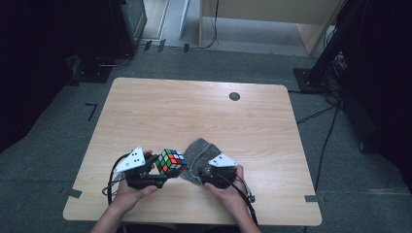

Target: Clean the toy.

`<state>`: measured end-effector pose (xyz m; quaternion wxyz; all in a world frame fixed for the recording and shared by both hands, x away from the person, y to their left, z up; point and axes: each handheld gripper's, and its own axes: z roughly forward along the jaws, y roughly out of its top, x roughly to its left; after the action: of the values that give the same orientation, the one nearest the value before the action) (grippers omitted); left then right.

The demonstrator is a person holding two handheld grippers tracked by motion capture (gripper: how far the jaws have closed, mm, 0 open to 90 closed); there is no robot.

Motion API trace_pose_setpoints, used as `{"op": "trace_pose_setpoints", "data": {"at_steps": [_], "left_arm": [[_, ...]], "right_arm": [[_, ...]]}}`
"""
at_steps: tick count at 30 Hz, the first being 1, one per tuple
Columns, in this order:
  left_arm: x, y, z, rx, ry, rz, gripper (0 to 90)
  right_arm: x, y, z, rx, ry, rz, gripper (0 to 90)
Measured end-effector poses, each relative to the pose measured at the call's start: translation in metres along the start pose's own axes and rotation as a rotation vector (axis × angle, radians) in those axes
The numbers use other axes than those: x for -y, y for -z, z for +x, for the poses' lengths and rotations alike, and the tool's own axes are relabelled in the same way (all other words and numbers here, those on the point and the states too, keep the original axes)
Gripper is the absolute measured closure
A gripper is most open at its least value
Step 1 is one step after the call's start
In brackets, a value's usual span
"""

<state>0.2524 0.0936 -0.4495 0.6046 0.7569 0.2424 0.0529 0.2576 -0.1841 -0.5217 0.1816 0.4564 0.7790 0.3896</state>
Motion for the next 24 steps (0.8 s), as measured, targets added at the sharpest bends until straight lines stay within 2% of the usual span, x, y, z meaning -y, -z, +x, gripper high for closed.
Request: {"op": "trace_pose_setpoints", "data": {"at_steps": [1,3,5,6,8,10,11,12,13,16,18,19,21,24], "left_arm": [[0.000,0.000,0.000,-0.001,0.001,0.000,34.3],[0.000,0.000,0.000,-0.001,-0.002,0.002,34.3],[0.000,0.001,-0.001,-0.002,-0.001,-0.001,34.3],[-0.001,0.001,-0.001,-0.001,0.000,-0.003,34.3],[0.000,0.001,-0.001,0.000,-0.003,-0.002,34.3],[0.000,0.000,-0.001,0.002,-0.005,-0.002,34.3],[0.000,0.000,-0.001,0.003,-0.006,-0.003,34.3],[0.000,0.000,-0.001,0.007,-0.006,-0.005,34.3],[0.000,0.000,-0.001,0.011,-0.004,-0.007,34.3],[0.000,-0.001,-0.001,0.028,0.001,-0.016,34.3],[0.000,-0.003,-0.003,0.039,0.001,-0.020,34.3],[0.000,-0.003,-0.003,0.043,0.000,-0.020,34.3],[0.000,-0.004,-0.004,0.058,0.009,-0.028,34.3],[-0.001,-0.004,-0.004,0.081,0.025,-0.044,34.3]], "right_arm": [[0.000,0.000,-0.001,-0.005,-0.018,0.000,35.3],[0.001,0.001,-0.002,0.005,-0.009,0.001,41.7],[0.004,0.004,0.000,0.033,0.008,-0.002,55.3],[0.005,0.006,0.000,0.031,0.000,-0.005,62.2],[0.008,0.010,-0.003,0.016,-0.011,-0.011,70.0],[0.010,0.016,-0.009,-0.034,-0.085,-0.012,74.4],[0.011,0.020,-0.012,-0.075,-0.125,-0.024,75.3],[0.011,0.025,-0.013,-0.111,-0.145,-0.051,75.6],[0.009,0.033,-0.012,-0.163,-0.151,-0.113,75.9],[-0.002,0.052,-0.002,-0.283,-0.116,-0.267,76.0],[-0.009,0.062,0.008,-0.362,-0.083,-0.351,76.0],[-0.011,0.065,0.013,-0.383,-0.061,-0.379,76.0],[-0.013,0.067,0.020,-0.413,-0.029,-0.399,76.0],[-0.010,0.062,0.032,-0.448,0.041,-0.391,76.1]]}}
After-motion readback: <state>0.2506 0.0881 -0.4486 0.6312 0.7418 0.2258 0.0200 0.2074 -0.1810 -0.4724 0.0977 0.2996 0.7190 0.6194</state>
